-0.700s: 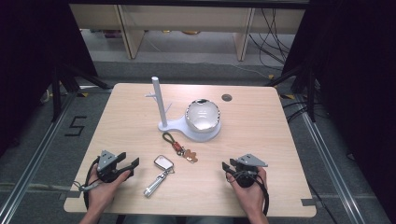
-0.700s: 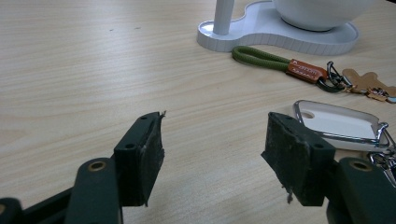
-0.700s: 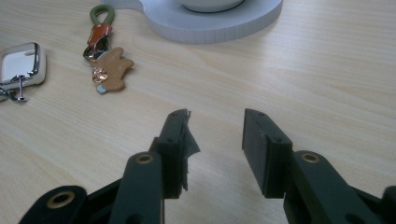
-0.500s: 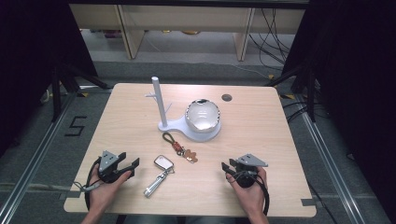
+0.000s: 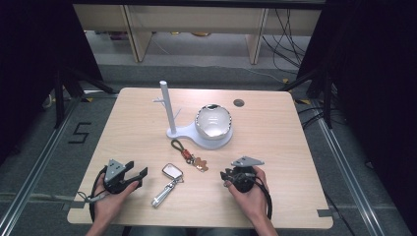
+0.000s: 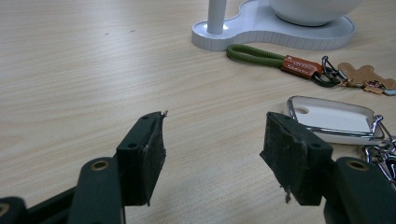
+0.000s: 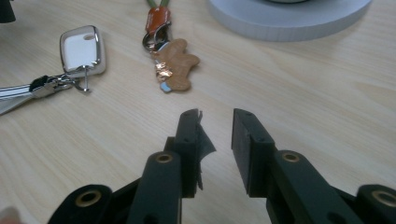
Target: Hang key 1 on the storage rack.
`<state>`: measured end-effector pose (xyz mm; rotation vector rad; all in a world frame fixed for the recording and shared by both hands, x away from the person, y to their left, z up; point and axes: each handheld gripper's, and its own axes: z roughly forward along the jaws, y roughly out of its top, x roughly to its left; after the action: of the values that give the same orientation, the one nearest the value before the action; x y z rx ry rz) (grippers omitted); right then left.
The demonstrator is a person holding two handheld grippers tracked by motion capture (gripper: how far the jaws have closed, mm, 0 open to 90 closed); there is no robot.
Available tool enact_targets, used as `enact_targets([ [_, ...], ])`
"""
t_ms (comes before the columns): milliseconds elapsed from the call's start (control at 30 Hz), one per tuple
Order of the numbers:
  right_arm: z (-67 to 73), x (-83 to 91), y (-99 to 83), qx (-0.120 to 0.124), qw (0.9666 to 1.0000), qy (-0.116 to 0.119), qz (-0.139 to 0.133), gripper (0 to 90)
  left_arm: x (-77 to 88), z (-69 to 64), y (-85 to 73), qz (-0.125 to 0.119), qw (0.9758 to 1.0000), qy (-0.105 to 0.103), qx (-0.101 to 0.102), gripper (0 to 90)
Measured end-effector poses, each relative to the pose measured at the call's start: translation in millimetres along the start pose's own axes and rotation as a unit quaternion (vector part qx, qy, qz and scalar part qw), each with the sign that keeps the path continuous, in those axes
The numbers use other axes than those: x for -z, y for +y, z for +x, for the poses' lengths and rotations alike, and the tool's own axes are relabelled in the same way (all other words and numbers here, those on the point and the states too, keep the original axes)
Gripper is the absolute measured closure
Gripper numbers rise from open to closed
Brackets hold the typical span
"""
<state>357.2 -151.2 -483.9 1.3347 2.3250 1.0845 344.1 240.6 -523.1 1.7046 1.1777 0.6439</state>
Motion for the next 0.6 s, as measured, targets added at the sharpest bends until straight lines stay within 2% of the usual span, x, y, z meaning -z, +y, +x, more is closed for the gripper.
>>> enact_targets([
  [33, 1.7, -1.1, 4.3, -0.005, 0.9998, 0.008, 0.018, 73.7, -0.3, 0.1, 0.0, 0.0, 1.0, -0.001, 0.001, 37.5],
  [67, 2.4, -3.8, 9.4, 0.003, 0.9996, 0.024, 0.017, 75.4, -0.4, 0.2, 0.1, 0.001, 1.0, -0.001, 0.001, 37.5],
  [100, 2.4, -3.8, 9.4, 0.003, 0.9996, 0.024, 0.017, 75.4, -0.4, 0.2, 0.1, 0.001, 1.0, -0.001, 0.001, 37.5],
  [133, 3.0, -5.3, 14.8, 0.021, 0.9995, 0.021, 0.013, 76.5, -0.4, 0.3, 0.1, 0.001, 1.0, -0.001, 0.001, 37.5],
  [167, 7.4, -7.4, 23.6, 0.021, 0.9991, 0.028, 0.024, 77.5, -0.4, 0.1, 0.1, 0.001, 1.0, -0.001, 0.001, 37.6],
  [200, 11.7, -12.3, 34.6, 0.033, 0.9984, 0.031, 0.034, 77.9, -0.4, -0.1, 0.0, 0.0, 1.0, -0.001, 0.001, 37.7],
  [267, 17.5, -18.5, 46.1, 0.039, 0.9972, 0.03, 0.057, 78.2, -0.4, -0.2, 0.0, 0.0, 1.0, -0.001, 0.0, 37.7],
  [300, 17.5, -18.5, 46.1, 0.039, 0.9972, 0.03, 0.057, 78.2, -0.4, -0.2, 0.0, 0.0, 1.0, -0.001, 0.0, 37.7],
  [333, 21.3, -23.5, 54.0, 0.047, 0.9961, 0.029, 0.068, 78.1, -0.3, -0.3, -0.1, 0.0, 1.0, -0.001, 0.0, 37.7],
  [367, 26.0, -33.3, 65.8, 0.065, 0.9931, 0.031, 0.093, 78.1, -0.1, -0.2, -0.1, 0.0, 1.0, -0.002, 0.0, 37.7],
  [433, 31.7, -41.3, 74.3, 0.07, 0.9908, 0.029, 0.113, 77.9, -0.2, -0.1, -0.1, 0.0, 1.0, -0.002, 0.001, 37.7],
  [600, 45.7, -61.8, 95.1, 0.087, 0.9862, 0.019, 0.14, 75.4, -0.5, -0.9, 0.2, 0.004, 1.0, -0.001, 0.001, 37.9],
])
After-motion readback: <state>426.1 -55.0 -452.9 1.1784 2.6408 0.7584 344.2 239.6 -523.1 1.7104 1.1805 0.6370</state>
